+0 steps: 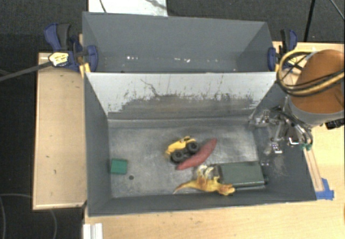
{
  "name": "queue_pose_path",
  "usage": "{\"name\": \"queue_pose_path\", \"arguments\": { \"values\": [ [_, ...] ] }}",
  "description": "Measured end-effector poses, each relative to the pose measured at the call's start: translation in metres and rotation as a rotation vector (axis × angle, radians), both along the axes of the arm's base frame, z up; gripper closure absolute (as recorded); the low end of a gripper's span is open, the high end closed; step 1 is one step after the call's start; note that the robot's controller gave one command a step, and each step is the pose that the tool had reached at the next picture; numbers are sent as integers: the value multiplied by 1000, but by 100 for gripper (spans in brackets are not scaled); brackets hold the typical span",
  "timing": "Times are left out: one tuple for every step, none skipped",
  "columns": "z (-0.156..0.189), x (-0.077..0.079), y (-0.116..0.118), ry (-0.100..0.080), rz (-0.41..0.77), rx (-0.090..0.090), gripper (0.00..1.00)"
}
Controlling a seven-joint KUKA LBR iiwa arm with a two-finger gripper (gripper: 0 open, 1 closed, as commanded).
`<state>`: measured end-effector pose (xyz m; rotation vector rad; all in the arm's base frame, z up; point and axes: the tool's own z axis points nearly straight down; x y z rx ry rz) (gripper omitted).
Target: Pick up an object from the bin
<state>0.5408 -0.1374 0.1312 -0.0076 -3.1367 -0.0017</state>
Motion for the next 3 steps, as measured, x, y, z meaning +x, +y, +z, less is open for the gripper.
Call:
{"name": "queue_pose_path", "arguments": {
  "values": [
    [4,2,0,-8,4,-2,0],
    [-55,-13,64,-7,-26,-1,100],
    [-49,-3,64,-49,-24,-4,0]
  ]
}}
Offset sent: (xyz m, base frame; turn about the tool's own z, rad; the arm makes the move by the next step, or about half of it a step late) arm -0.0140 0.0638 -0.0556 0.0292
